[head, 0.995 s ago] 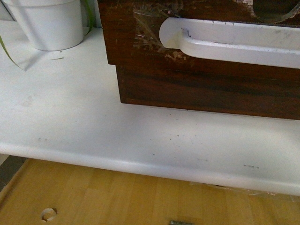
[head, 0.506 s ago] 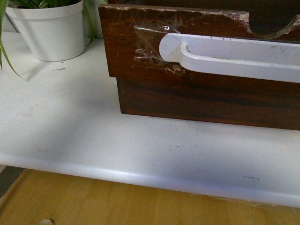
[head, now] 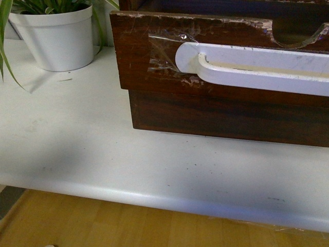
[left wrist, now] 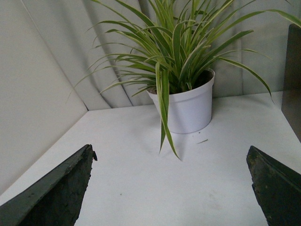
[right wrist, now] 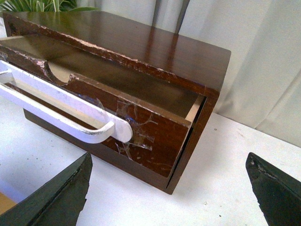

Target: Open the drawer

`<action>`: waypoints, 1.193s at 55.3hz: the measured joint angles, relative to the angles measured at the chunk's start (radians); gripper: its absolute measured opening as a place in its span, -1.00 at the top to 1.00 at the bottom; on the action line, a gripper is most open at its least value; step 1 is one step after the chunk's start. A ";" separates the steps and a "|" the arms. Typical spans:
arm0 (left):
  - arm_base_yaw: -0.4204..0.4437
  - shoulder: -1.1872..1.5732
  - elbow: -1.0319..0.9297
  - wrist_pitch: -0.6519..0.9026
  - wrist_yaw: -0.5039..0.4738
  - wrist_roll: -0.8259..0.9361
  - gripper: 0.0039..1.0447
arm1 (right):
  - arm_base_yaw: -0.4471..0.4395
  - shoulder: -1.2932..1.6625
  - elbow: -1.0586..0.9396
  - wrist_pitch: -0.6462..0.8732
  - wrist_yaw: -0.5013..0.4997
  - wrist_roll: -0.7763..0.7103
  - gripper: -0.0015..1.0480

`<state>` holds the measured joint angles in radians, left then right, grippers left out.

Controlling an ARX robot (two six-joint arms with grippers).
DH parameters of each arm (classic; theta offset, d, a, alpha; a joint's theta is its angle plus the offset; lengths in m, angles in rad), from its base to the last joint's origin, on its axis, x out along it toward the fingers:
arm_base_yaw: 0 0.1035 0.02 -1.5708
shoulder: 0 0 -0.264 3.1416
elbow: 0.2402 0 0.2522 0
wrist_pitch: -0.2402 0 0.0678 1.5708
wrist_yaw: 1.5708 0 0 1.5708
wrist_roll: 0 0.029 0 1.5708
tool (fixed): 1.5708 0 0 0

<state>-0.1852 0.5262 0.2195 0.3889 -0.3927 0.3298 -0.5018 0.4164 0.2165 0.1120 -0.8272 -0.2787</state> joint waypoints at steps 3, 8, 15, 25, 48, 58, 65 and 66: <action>-0.007 -0.047 -0.019 -0.035 -0.020 -0.020 -0.88 | -0.013 -0.019 -0.012 -0.005 -0.006 0.008 -0.83; -0.002 -0.126 -0.048 -0.100 -0.025 -0.060 -0.88 | -0.030 -0.044 -0.034 0.010 0.000 0.040 -0.83; 0.005 -0.163 -0.058 -0.114 -0.024 -0.085 -0.88 | -0.035 -0.057 -0.047 0.031 0.015 0.060 -0.83; 0.006 -0.165 -0.058 -0.114 -0.022 -0.096 -0.88 | -0.035 -0.058 -0.048 0.033 0.015 0.068 -0.83; 0.182 -0.270 -0.114 -0.238 0.391 -0.311 0.31 | 0.231 -0.309 -0.129 -0.096 0.571 0.258 0.35; 0.183 -0.308 -0.141 -0.248 0.392 -0.317 0.86 | 0.320 -0.343 -0.148 -0.105 0.656 0.262 0.93; 0.183 -0.345 -0.154 -0.272 0.393 -0.324 0.93 | 0.447 -0.364 -0.160 -0.116 0.806 0.266 0.98; 0.183 -0.367 -0.154 -0.303 0.391 -0.325 0.93 | 0.463 -0.366 -0.162 -0.116 0.818 0.266 0.98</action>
<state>-0.0021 0.1589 0.0654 0.0860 -0.0021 0.0051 -0.0383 0.0505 0.0544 -0.0040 -0.0097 -0.0124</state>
